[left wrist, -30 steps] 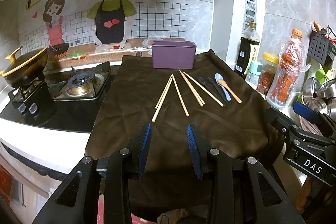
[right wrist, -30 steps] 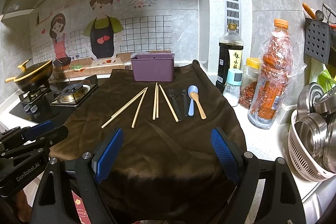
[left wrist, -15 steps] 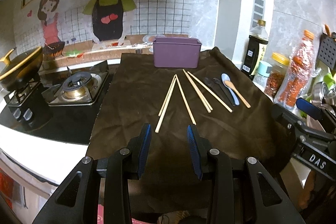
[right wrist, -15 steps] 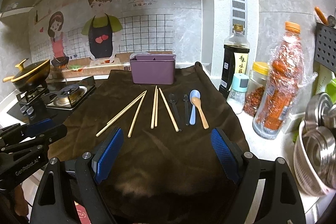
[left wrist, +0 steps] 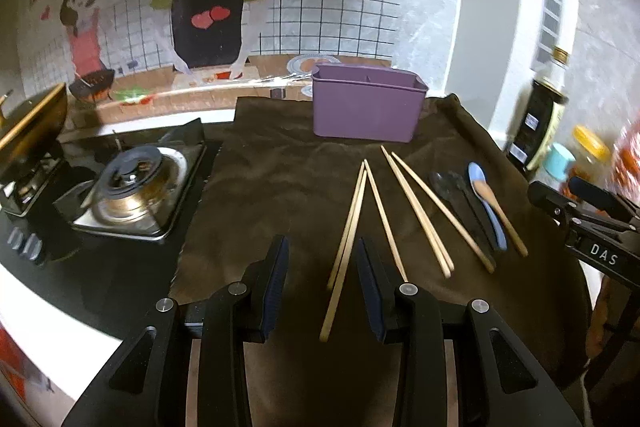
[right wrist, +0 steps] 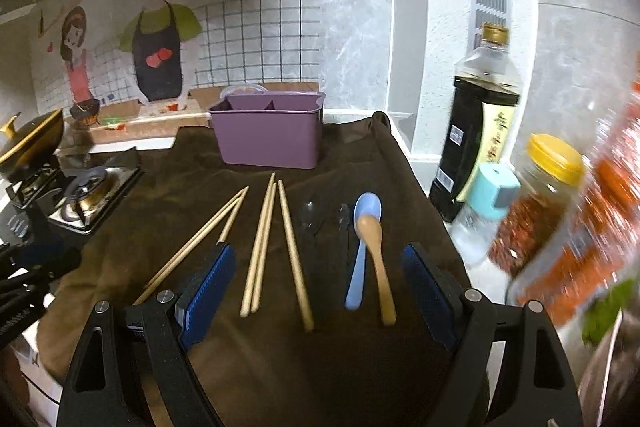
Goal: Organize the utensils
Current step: 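Move the left tool toward a chopstick while the right tool approaches another, then close the left tool on a wooden chopstick while the right tool grasps another, then lift both chopsticks into the purple caddy and open both tools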
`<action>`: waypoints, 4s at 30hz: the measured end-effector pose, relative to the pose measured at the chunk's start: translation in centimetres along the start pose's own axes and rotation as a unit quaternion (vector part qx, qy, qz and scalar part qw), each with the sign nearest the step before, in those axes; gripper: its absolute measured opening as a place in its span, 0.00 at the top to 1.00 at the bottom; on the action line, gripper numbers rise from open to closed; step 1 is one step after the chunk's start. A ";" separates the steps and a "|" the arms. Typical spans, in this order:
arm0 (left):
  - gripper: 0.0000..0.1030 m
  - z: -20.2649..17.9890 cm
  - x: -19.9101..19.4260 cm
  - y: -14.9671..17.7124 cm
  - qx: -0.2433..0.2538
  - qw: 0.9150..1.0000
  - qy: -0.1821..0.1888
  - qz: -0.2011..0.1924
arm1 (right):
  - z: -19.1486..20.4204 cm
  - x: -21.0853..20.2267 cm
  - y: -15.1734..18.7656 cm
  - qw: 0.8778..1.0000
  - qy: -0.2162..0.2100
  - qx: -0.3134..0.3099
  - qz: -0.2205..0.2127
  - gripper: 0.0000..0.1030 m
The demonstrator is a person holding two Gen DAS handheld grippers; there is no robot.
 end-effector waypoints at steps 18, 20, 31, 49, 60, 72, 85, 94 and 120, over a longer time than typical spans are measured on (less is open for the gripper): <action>0.64 -1.9 7.7 0.2 -0.035 0.997 0.031 0.068 | -1.1 6.6 1.3 0.993 -0.053 -0.073 0.078 0.48; 0.64 -2.0 7.0 0.8 -0.036 0.997 0.036 0.064 | -1.1 5.8 2.8 0.990 -0.080 -0.064 0.094 0.52; 0.64 -1.5 4.2 4.6 -0.050 0.995 0.046 0.073 | 0.7 5.8 8.5 0.978 -0.129 -0.052 0.157 0.76; 0.64 -2.8 3.4 5.6 -0.051 0.994 0.069 0.068 | 0.6 8.0 8.0 0.978 -0.105 -0.036 0.175 0.85; 0.60 -4.5 4.1 5.7 -0.026 0.993 0.088 0.074 | -0.7 6.4 8.9 0.979 -0.097 -0.019 0.181 0.95; 0.67 -7.6 6.7 6.5 -0.007 0.989 0.104 0.105 | -2.5 2.9 10.9 0.983 -0.086 0.008 0.165 0.93; 0.94 -6.4 7.5 6.3 -0.006 0.994 0.055 0.095 | -2.5 1.1 11.2 0.987 -0.089 -0.015 0.131 0.62; 0.94 -4.0 5.4 5.8 -0.025 0.997 0.034 0.071 | -1.8 3.5 11.3 0.987 -0.067 -0.026 0.147 0.76; 0.94 0.7 1.9 -13.2 0.036 0.996 0.050 -0.068 | 1.1 -0.9 -10.2 0.995 -0.070 -0.075 -0.022 0.95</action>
Point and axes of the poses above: each gripper's, at about its wrist camera, not at the fingertips, and x roughly the way its jaws point, z to its left, y to its underside, the point moved 6 cm from there along x, roughly the way its jaws point, and after that the axes turned 4 degrees about x, right-handed, at the moved point
